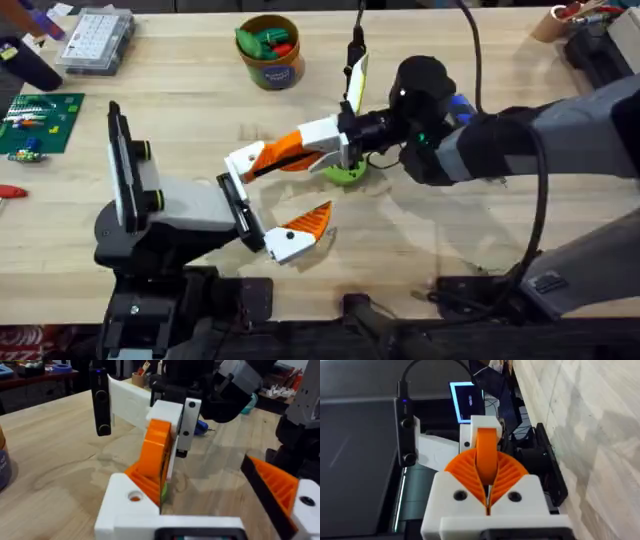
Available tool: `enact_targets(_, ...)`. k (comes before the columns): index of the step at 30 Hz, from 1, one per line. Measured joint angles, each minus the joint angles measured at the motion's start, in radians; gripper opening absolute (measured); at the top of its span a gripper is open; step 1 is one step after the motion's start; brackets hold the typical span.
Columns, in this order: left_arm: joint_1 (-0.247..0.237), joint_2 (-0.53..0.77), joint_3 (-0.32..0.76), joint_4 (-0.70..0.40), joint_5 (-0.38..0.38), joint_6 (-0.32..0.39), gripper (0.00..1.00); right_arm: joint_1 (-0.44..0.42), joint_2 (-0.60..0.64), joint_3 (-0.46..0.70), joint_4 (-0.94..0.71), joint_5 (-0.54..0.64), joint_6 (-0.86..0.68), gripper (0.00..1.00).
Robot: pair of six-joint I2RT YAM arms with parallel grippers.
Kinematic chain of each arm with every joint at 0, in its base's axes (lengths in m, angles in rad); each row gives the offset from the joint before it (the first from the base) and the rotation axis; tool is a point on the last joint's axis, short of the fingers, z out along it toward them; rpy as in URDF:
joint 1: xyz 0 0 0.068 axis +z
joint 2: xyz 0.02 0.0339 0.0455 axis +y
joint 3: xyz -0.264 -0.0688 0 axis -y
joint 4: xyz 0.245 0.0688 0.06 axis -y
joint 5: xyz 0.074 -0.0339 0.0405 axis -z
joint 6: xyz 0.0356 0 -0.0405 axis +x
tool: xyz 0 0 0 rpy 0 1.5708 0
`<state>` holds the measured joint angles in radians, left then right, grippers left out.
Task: Pick up the gripper from the table and insert it into the empty holder that is missing its gripper. Then pick up a screw, insert it into the mounting hole, and use the screwdriver to tighten it. Finally, clean up the table by picking up the vegetable and placing it into the bucket.
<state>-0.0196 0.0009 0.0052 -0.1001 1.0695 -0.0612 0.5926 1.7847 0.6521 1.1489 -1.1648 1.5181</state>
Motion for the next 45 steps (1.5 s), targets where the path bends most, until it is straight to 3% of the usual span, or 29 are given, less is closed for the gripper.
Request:
enact_targets(4, 0.000, 0.000, 0.000, 0.000, 0.000, 0.000, 0.986, 0.000, 0.000, 0.000, 0.000, 0.000, 0.000, 0.027)
enact_targets(6, 0.000, 0.000, 0.000, 0.000, 0.004, 0.002, 0.986, 0.000, 0.001, 0.000, -0.006, 0.000, 0.001, 0.201)
enact_targets(7, -0.002, 0.000, 0.000, 0.000, 0.008, 0.002, 0.986, 0.003, 0.005, 0.000, -0.010, 0.001, 0.000, 0.658)
enact_targets(9, -0.002, 0.000, 0.000, 0.000, 0.008, 0.002, 0.986, 0.006, 0.005, 0.000, -0.010, 0.001, -0.001, 0.937)
enact_targets(10, -0.002, 0.000, 0.000, 0.000, 0.008, 0.002, 0.986, 0.006, 0.005, 0.000, -0.010, 0.001, -0.001, 0.978)
enact_targets(32, -0.002, 0.000, 0.000, 0.000, 0.009, 0.002, 0.986, 0.006, 0.004, 0.000, -0.035, 0.001, -0.032, 0.996)
enact_targets(35, -0.002, 0.000, 0.000, 0.000, 0.009, 0.002, 0.986, 0.003, -0.024, 0.007, -0.185, 0.002, -0.096, 0.996)
enact_targets(38, -0.002, 0.000, 0.000, 0.000, 0.009, 0.002, 0.986, -0.016, -0.093, 0.030, -0.435, 0.004, -0.217, 0.997)
enact_targets(45, -0.002, 0.000, 0.000, -0.001, 0.011, 0.002, 0.986, -0.124, -0.303, 0.157, -1.017, 0.011, -0.615, 0.997)
